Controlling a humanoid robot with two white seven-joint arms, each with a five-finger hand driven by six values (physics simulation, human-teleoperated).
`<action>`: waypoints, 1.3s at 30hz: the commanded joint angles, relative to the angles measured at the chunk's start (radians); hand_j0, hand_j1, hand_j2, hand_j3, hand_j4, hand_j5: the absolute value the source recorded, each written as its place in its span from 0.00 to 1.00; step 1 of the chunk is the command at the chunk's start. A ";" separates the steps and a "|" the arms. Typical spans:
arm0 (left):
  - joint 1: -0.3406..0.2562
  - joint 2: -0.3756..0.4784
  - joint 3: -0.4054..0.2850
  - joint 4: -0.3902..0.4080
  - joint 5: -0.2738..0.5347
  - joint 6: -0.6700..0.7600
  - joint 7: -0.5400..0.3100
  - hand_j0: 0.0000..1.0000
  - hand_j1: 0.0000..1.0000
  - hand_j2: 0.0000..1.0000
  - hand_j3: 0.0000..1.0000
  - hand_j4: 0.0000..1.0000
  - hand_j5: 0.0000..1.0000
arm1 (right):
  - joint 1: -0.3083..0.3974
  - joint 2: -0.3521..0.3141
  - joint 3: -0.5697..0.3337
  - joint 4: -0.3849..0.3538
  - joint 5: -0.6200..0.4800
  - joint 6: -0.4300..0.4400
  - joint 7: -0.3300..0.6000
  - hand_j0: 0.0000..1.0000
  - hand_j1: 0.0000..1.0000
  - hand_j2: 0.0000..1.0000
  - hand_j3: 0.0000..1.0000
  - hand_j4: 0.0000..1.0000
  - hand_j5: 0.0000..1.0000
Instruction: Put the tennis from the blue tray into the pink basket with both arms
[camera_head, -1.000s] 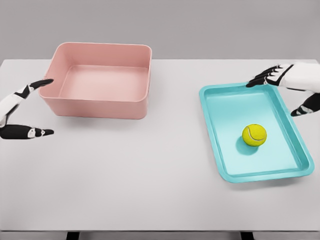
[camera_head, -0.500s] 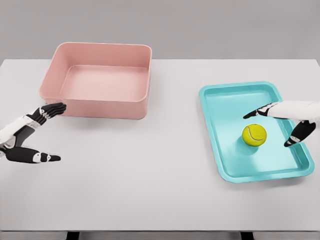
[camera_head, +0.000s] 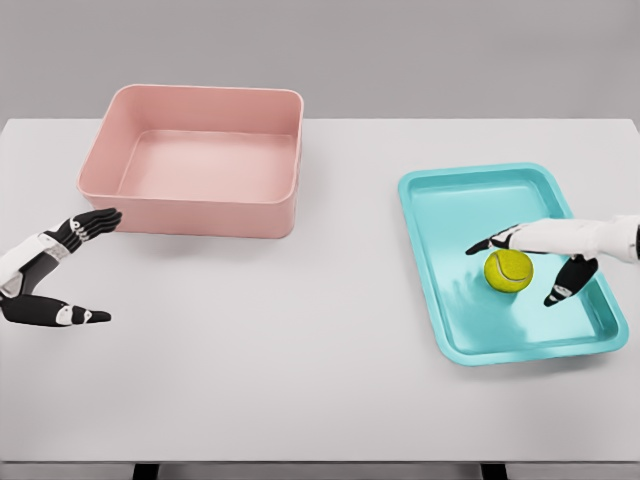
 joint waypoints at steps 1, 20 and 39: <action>0.000 0.001 0.000 0.003 0.007 0.001 0.000 1.00 1.00 1.00 1.00 1.00 1.00 | 0.000 0.016 0.003 0.020 0.007 0.001 0.000 0.99 0.99 0.99 0.99 0.99 0.99; 0.006 -0.002 0.001 0.002 0.007 0.001 0.000 1.00 1.00 1.00 1.00 1.00 1.00 | -0.008 0.033 0.007 0.036 0.007 0.010 0.000 0.52 0.52 0.52 0.52 0.52 0.52; 0.006 -0.003 0.001 0.000 0.007 0.001 0.000 1.00 1.00 1.00 1.00 1.00 1.00 | -0.063 0.122 -0.105 -0.032 -0.013 -0.017 0.000 0.45 0.45 0.45 0.45 0.45 0.45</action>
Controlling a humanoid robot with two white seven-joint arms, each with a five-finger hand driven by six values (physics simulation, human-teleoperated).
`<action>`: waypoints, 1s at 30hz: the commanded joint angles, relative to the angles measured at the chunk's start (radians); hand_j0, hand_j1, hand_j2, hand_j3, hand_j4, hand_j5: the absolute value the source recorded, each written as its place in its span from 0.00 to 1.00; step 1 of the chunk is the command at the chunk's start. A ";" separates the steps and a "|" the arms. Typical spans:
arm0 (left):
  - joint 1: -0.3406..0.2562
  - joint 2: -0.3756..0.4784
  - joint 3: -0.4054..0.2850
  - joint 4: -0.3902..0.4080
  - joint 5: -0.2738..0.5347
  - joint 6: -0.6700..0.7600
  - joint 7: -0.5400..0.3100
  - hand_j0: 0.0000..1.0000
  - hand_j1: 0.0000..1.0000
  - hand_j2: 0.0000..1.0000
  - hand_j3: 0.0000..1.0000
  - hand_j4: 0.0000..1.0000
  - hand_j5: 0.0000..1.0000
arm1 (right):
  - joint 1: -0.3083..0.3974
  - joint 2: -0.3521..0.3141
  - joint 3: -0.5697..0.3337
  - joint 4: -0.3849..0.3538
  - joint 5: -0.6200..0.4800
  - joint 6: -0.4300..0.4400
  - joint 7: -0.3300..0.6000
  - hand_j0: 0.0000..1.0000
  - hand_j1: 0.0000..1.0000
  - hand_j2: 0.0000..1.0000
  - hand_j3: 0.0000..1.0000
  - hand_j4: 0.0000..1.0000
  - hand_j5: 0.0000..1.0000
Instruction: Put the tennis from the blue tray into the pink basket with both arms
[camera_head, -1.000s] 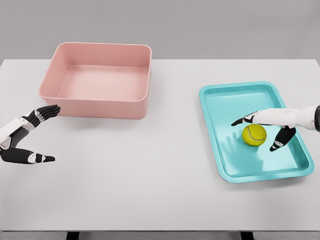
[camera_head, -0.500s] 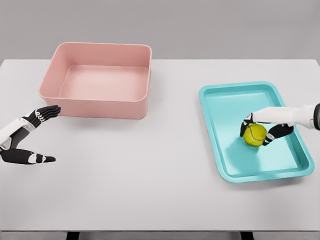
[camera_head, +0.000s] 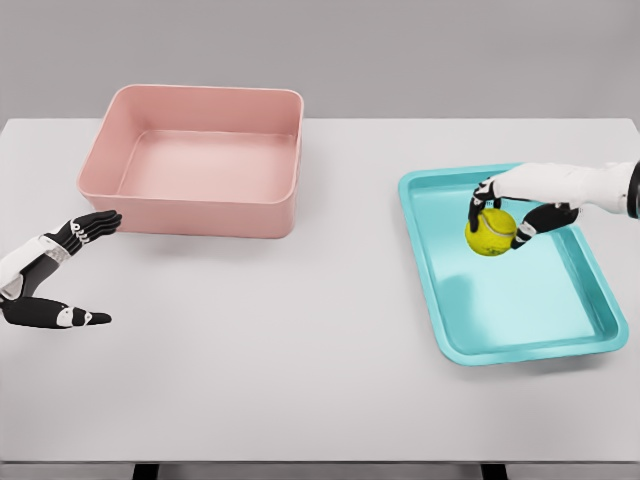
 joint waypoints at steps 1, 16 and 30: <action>0.000 0.002 0.000 0.000 0.007 0.001 0.000 1.00 1.00 1.00 1.00 1.00 1.00 | 0.000 0.056 -0.004 -0.041 -0.006 -0.009 0.000 0.45 0.45 0.45 0.45 0.45 0.45; 0.002 0.002 0.000 -0.002 0.007 0.001 0.000 1.00 1.00 1.00 1.00 1.00 1.00 | 0.008 0.606 0.057 0.105 0.080 -0.003 0.000 0.48 0.48 0.48 0.48 0.48 0.48; 0.003 -0.002 0.000 -0.004 0.007 0.001 0.000 1.00 1.00 1.00 1.00 1.00 1.00 | 0.002 0.506 0.050 -0.002 0.074 -0.013 0.000 1.00 1.00 1.00 1.00 1.00 1.00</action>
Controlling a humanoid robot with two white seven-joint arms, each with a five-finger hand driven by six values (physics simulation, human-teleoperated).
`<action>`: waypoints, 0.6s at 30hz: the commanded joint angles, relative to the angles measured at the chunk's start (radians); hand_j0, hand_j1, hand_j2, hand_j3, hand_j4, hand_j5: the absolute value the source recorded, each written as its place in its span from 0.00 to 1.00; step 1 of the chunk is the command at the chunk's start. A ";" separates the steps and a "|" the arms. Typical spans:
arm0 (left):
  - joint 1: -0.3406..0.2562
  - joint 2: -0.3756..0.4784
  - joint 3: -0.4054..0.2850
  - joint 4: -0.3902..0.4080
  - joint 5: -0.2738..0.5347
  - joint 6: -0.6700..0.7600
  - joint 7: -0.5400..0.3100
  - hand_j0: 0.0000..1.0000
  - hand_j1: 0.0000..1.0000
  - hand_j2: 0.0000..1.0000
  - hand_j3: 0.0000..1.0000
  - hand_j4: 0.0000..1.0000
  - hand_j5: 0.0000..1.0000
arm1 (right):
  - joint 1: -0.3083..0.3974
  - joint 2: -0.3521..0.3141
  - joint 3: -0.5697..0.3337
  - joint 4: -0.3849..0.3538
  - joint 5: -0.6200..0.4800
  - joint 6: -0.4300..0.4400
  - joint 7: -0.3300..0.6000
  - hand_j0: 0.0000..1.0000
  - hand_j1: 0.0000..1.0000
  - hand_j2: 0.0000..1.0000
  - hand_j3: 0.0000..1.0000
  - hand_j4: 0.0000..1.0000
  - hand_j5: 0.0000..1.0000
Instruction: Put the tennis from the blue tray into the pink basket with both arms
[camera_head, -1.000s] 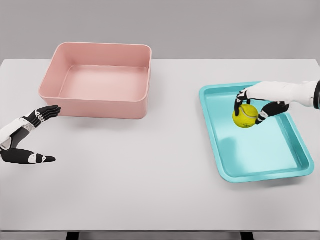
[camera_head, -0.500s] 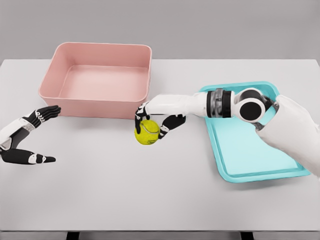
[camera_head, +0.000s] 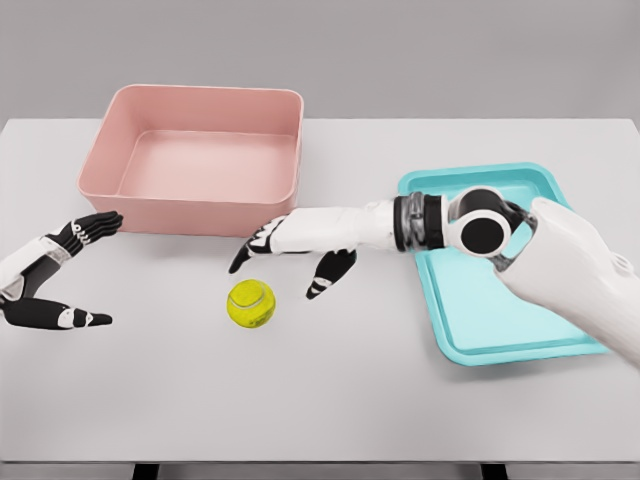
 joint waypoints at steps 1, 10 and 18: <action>0.000 0.002 0.000 -0.001 0.007 0.001 0.000 1.00 1.00 1.00 1.00 1.00 1.00 | 0.002 -0.063 -0.070 -0.024 -0.016 -0.024 0.000 1.00 1.00 1.00 1.00 1.00 1.00; 0.000 -0.001 -0.050 -0.043 -0.040 0.001 0.002 1.00 1.00 1.00 1.00 1.00 1.00 | 0.098 -0.529 -0.304 -0.021 -0.259 -0.279 0.000 1.00 1.00 1.00 1.00 1.00 1.00; -0.003 -0.008 -0.086 -0.099 -0.071 0.001 0.002 1.00 1.00 1.00 1.00 1.00 1.00 | 0.279 -0.553 -0.465 -0.035 -0.259 -0.279 0.000 1.00 1.00 1.00 1.00 1.00 1.00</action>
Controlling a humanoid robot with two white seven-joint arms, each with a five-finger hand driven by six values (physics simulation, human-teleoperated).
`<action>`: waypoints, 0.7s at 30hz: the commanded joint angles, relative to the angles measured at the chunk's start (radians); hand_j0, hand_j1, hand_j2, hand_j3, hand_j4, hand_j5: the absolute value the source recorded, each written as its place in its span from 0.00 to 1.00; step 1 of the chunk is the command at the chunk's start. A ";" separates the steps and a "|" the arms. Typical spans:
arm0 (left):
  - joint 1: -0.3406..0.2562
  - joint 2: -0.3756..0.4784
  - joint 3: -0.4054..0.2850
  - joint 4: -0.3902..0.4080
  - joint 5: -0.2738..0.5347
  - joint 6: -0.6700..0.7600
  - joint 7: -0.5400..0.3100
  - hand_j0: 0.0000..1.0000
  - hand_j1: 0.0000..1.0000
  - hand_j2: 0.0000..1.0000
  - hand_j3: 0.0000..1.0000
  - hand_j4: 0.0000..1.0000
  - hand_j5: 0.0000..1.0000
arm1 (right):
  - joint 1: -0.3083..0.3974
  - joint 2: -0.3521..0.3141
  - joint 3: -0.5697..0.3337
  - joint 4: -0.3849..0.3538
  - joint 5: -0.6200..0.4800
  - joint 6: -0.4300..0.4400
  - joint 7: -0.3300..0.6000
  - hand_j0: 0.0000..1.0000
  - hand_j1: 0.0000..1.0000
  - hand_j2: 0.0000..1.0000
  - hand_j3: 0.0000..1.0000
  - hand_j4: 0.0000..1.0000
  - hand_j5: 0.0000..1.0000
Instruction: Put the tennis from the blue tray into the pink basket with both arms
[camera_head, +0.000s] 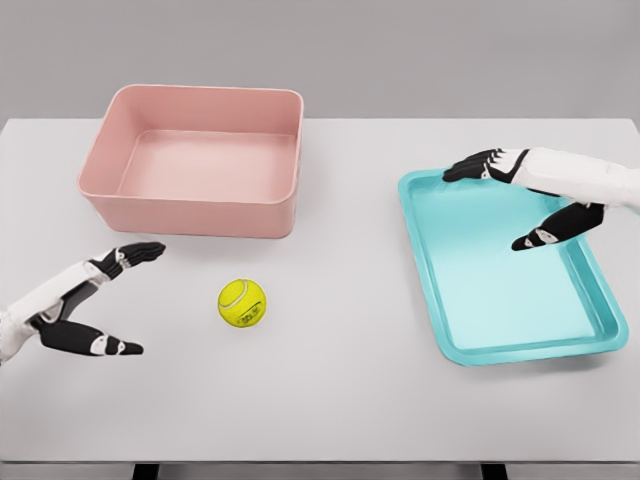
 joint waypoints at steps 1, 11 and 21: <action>-0.002 -0.007 -0.005 -0.022 -0.008 0.001 0.001 1.00 1.00 1.00 1.00 1.00 1.00 | 0.008 -0.021 -0.024 -0.003 -0.009 0.000 0.000 1.00 1.00 1.00 1.00 1.00 1.00; -0.026 -0.116 -0.004 -0.052 -0.143 0.001 0.008 1.00 1.00 1.00 1.00 1.00 1.00 | 0.020 -0.093 -0.024 -0.029 -0.055 0.000 0.000 1.00 1.00 1.00 1.00 1.00 1.00; -0.090 -0.216 -0.036 -0.052 -0.212 0.163 0.008 1.00 1.00 1.00 1.00 1.00 1.00 | 0.020 -0.103 -0.022 -0.061 -0.055 0.000 0.000 1.00 1.00 1.00 1.00 1.00 1.00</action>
